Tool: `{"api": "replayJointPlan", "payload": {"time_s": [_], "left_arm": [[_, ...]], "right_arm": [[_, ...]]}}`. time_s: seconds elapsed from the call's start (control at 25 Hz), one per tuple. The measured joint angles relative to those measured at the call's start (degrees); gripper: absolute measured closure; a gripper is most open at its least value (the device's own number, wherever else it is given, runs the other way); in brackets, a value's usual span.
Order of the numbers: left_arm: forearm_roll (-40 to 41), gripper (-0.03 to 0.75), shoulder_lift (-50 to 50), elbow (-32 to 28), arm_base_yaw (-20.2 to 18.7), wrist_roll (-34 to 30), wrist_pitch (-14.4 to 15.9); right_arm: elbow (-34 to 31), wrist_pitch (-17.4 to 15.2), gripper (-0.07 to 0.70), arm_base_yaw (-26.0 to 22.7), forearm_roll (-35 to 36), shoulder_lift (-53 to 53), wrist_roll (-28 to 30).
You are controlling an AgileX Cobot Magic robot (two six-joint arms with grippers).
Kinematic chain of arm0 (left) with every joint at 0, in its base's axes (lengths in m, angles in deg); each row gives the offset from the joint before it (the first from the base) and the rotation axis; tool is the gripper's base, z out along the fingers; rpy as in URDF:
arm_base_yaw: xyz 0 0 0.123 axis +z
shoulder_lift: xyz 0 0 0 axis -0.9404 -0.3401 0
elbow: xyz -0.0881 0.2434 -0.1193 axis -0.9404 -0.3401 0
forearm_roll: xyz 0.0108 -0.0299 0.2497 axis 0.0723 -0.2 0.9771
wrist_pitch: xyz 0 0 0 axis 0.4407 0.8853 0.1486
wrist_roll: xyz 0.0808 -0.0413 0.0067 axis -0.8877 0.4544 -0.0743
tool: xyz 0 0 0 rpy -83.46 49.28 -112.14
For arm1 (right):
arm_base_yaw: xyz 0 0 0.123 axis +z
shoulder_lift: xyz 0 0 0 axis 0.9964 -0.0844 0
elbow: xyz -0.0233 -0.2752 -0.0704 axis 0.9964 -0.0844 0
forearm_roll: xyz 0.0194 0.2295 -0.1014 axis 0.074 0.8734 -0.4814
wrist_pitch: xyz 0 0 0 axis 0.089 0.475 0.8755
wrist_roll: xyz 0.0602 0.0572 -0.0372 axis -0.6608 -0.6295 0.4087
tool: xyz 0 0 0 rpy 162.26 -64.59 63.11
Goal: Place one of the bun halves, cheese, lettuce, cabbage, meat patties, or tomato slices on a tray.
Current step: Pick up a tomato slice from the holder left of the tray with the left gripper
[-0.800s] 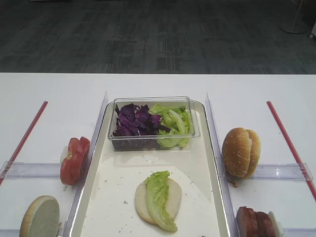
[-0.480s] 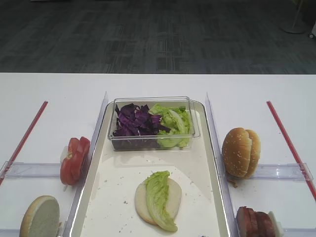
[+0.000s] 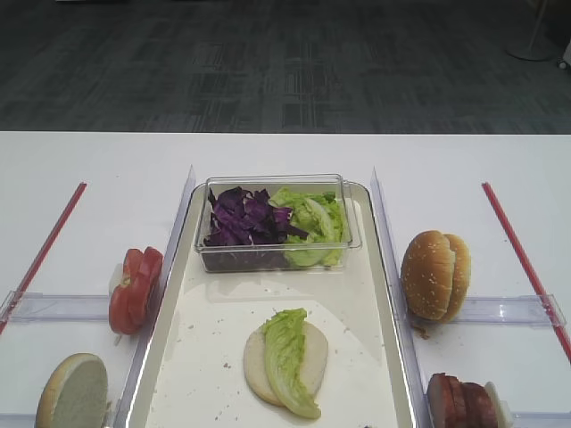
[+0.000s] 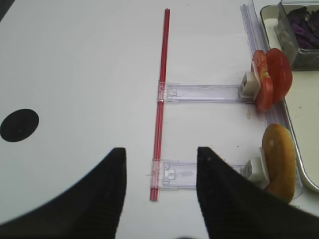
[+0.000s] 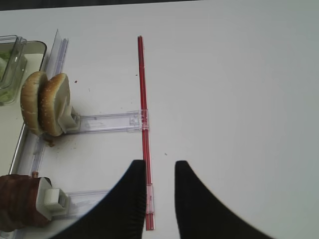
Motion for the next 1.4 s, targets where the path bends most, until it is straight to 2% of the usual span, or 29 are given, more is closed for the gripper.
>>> {"api": "replayJointPlan", "payload": {"time_s": [1.4], "left_arm": [[0.0,0.413,0.0,0.0,0.0,0.0,0.0]], "right_arm": [[0.0,0.12,0.438,0.0,0.0,0.0,0.0]]}}
